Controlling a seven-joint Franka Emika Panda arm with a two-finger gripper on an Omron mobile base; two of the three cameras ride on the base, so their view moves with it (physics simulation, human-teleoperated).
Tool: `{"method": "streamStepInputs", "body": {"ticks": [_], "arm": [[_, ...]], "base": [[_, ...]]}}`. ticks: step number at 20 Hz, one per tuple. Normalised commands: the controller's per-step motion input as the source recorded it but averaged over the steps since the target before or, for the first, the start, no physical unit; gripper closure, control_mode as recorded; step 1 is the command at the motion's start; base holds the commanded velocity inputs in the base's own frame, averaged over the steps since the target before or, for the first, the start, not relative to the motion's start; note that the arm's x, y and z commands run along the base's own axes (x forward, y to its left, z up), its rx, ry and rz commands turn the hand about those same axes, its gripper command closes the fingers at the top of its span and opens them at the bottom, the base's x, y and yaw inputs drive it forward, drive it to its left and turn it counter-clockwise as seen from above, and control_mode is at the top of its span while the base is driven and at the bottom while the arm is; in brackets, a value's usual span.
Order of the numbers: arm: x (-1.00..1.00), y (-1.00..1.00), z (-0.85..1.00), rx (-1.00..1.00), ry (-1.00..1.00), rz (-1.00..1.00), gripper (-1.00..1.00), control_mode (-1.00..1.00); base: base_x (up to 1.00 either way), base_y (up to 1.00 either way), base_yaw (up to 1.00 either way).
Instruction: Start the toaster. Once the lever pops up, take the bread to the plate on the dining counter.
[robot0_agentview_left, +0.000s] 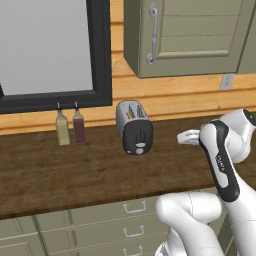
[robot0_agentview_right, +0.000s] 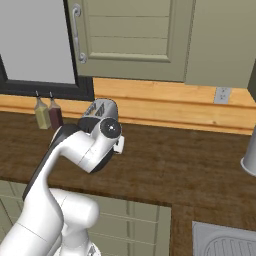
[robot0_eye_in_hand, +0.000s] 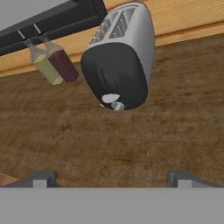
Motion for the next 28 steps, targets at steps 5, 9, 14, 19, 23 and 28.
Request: {"method": "streamStepInputs", "body": {"ticks": [5,9,14,19,23,28], "arm": [[0.00,0.00,0.00,0.00,0.00,0.00,-1.00,-1.00],[0.00,0.00,0.00,0.00,0.00,0.00,-1.00,-1.00],[0.00,0.00,0.00,0.00,0.00,0.00,-1.00,-1.00],[0.00,0.00,0.00,0.00,0.00,0.00,-1.00,-1.00],[0.00,0.00,0.00,0.00,0.00,0.00,-1.00,-1.00],[0.00,0.00,0.00,0.00,0.00,0.00,-1.00,-1.00]], "base": [[0.00,0.00,0.00],[0.00,0.00,0.00],[0.00,0.00,0.00],[0.00,0.00,0.00],[0.00,0.00,0.00],[0.00,0.00,0.00]]}}
